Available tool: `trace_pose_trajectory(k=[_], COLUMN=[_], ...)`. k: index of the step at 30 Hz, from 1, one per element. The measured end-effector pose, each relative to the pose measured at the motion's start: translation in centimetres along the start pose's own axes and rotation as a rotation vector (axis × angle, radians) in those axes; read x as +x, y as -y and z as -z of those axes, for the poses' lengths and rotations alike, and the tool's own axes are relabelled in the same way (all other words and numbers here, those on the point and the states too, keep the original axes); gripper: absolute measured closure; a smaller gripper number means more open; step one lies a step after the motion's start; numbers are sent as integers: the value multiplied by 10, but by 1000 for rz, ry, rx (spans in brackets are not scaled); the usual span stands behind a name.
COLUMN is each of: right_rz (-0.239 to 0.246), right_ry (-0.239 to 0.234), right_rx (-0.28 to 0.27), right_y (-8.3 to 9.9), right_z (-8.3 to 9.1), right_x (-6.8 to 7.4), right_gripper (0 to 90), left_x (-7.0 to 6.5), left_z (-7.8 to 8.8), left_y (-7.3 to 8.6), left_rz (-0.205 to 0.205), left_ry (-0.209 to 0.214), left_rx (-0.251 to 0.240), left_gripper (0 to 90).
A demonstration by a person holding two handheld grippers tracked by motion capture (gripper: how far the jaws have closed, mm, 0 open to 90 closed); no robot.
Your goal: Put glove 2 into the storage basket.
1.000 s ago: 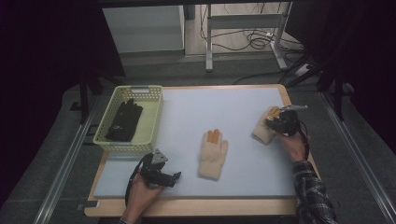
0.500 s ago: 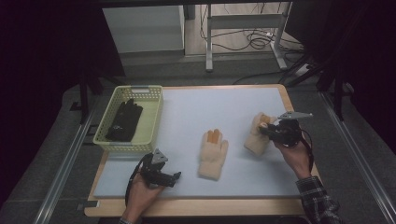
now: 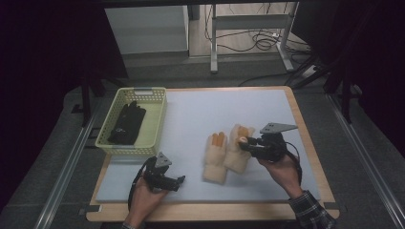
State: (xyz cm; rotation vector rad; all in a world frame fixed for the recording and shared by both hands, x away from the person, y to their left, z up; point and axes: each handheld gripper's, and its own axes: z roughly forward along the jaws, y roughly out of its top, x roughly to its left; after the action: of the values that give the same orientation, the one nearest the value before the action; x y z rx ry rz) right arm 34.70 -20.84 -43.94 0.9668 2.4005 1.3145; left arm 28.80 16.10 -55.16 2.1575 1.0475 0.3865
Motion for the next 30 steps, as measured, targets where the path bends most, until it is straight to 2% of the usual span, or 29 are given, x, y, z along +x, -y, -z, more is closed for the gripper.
trace_pose_trajectory(k=[3, 7, 12, 15, 17, 20, 23, 26, 28, 30], right_rz=[12, 42, 56, 69, 77, 69, 74, 90, 94, 87], right_ry=[-28, -41, -50, -26, -24, -25, -31, -41, -29, -22], right_rx=[14, 40, 102, 127, 153, 155, 136, 113, 97, 92], right_y=[-3, -4, 6, 15, 21, 26, 22, 18, 17, 19], right_z=[-15, -41, -74, -86, -92, -93, -85, -71, -62, -53], right_x=[14, 30, 45, 50, 50, 49, 47, 42, 38, 31], right_gripper=[649, 647, 634, 590, 512, 434, 394, 392, 398, 460], left_x=[0, 0, 0, 0, 0, 0, 0, 0, 0, 0], left_z=[0, 0, 0, 0, 0, 0, 0, 0, 0, 0], left_y=[0, 0, 0, 0, 0, 0, 0, 0, 0, 0], left_rz=[-1, 0, -1, -4, -4, -4, -4, -2, -2, -2], left_ry=[0, -1, 0, 1, 0, 0, 1, 1, 1, 1], left_rx=[0, -1, 0, 2, 3, 3, 3, 3, 3, 3], left_gripper=[25, 25, 25, 25, 25, 25, 25, 26, 25, 25])
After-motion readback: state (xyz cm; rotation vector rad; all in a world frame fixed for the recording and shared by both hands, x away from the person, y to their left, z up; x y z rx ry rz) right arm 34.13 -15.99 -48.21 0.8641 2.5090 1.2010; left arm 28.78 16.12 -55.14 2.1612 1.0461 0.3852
